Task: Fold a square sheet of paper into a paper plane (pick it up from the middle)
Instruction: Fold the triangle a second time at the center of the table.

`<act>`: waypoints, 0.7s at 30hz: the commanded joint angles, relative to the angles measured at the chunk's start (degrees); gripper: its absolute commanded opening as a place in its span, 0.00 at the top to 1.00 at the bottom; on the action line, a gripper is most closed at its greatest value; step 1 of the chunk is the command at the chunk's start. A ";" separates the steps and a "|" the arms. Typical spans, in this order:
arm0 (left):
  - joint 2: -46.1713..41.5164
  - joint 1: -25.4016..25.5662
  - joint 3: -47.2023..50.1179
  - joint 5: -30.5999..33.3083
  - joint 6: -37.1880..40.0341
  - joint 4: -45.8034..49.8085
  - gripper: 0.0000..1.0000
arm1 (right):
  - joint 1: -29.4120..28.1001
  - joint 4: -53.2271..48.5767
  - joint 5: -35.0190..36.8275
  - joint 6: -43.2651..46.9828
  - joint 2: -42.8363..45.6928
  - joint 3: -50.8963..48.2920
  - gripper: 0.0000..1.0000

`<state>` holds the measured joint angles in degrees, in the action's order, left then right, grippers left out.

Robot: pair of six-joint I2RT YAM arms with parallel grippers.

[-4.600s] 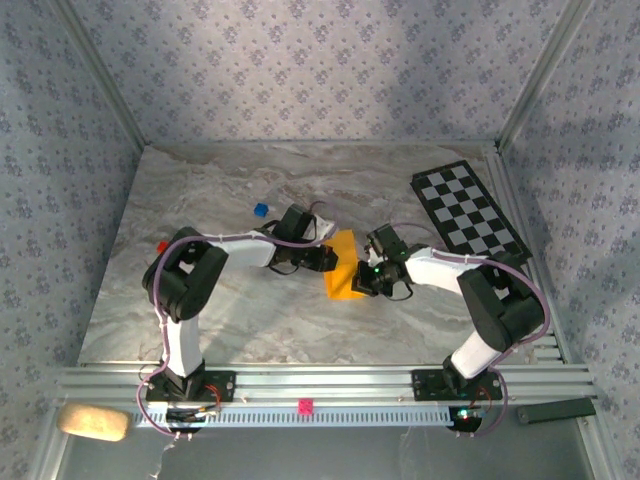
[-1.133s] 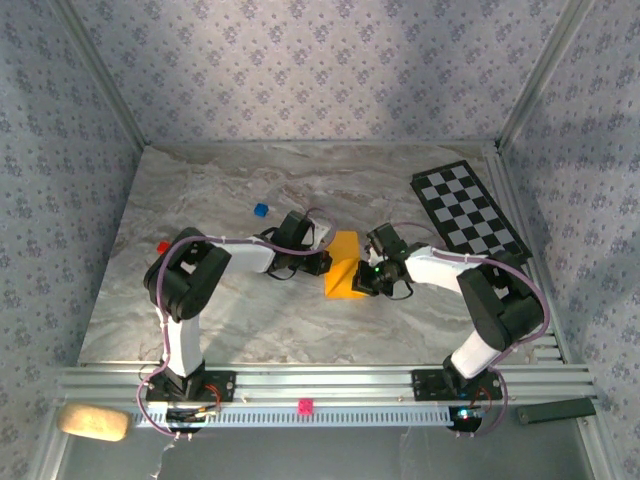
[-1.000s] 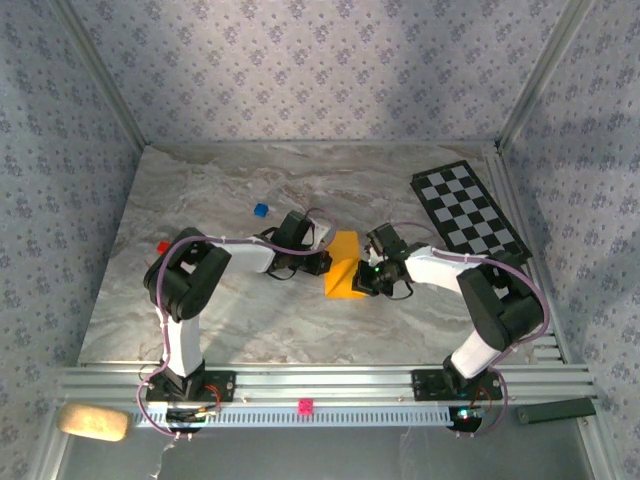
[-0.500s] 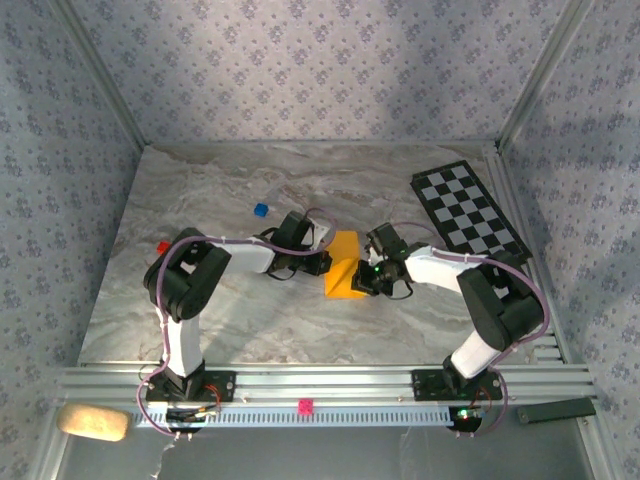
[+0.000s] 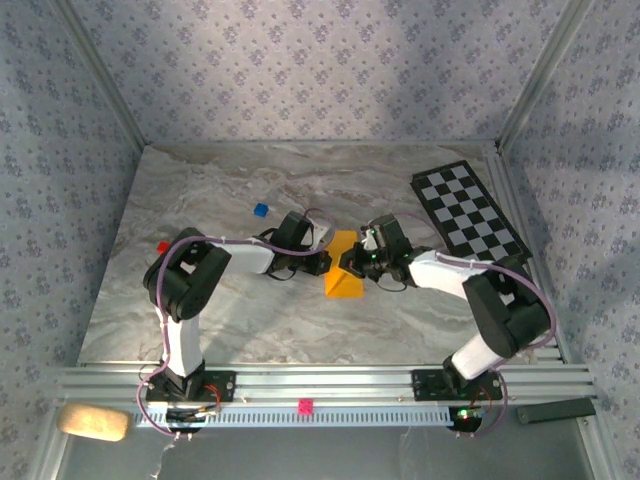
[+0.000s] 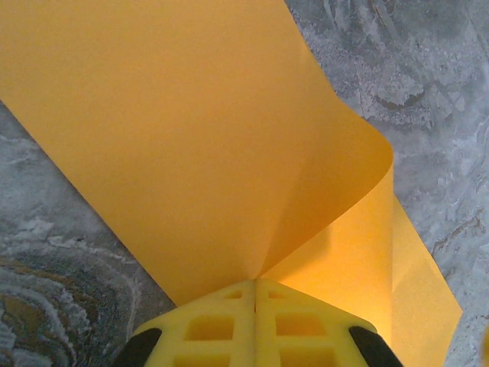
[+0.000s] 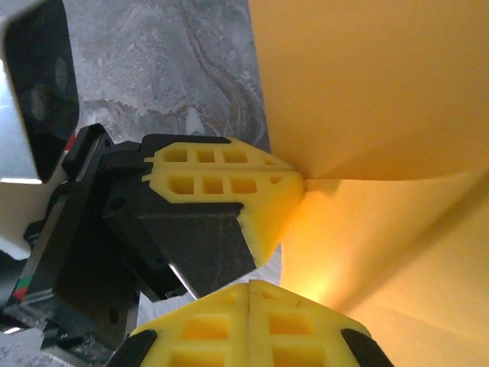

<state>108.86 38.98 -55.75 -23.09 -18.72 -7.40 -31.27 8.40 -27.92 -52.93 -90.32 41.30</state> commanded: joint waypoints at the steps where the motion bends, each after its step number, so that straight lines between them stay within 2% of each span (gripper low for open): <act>1: 0.21 -0.34 0.83 1.12 0.35 2.31 1.00 | -1.38 4.78 -2.14 -3.57 -2.79 1.35 0.99; 7: 0.21 -0.32 0.68 0.99 0.52 2.48 1.00 | -1.87 6.60 -1.83 -5.96 -6.12 0.89 1.00; 21: 0.99 -0.37 -0.11 0.55 0.96 3.23 1.00 | -1.08 8.31 -1.53 -6.12 -7.90 -2.18 1.00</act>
<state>108.86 38.94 -55.77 -23.11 -18.65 -7.38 -32.75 15.92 -29.36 -58.30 -96.77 39.99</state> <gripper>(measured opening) 0.044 0.051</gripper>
